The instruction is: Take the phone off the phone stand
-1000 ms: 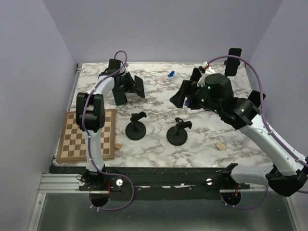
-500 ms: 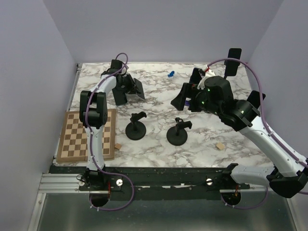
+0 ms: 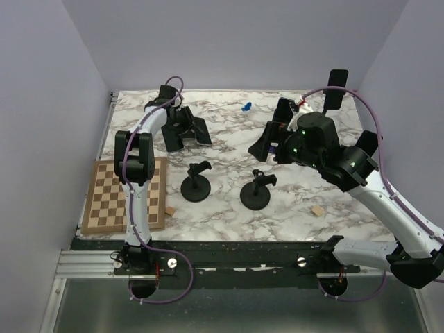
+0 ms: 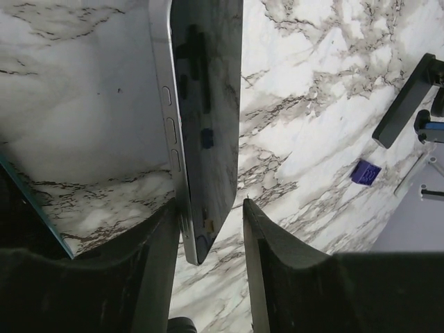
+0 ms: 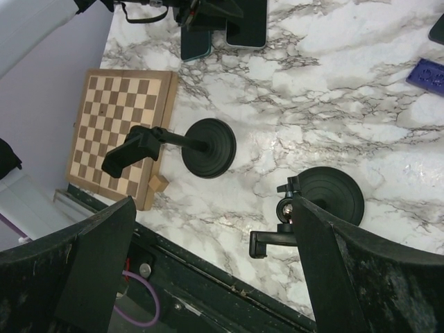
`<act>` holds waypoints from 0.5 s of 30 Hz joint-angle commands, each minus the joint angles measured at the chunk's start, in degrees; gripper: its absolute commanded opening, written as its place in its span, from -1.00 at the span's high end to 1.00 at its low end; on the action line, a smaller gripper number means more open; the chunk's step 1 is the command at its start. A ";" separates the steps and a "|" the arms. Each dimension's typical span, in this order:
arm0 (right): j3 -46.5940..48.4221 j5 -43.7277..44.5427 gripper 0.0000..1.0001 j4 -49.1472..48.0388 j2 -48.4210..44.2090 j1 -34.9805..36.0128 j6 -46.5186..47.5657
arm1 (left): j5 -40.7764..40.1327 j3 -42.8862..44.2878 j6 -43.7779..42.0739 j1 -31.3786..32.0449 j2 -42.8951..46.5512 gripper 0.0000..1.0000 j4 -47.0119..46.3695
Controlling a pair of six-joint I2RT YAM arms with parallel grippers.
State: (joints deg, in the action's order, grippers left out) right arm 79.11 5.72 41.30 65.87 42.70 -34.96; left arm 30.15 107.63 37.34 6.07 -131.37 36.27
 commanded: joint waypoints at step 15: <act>-5.62 7.09 -1.00 8.94 0.35 0.19 2.37 | -7.86 -6.51 -9.48 -3.42 27.14 -0.15 5.10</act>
State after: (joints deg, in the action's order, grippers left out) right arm 75.72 9.54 47.48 66.00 42.70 -33.34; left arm 23.44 106.10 30.02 3.36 -115.74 41.71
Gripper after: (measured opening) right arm 0.997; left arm 0.571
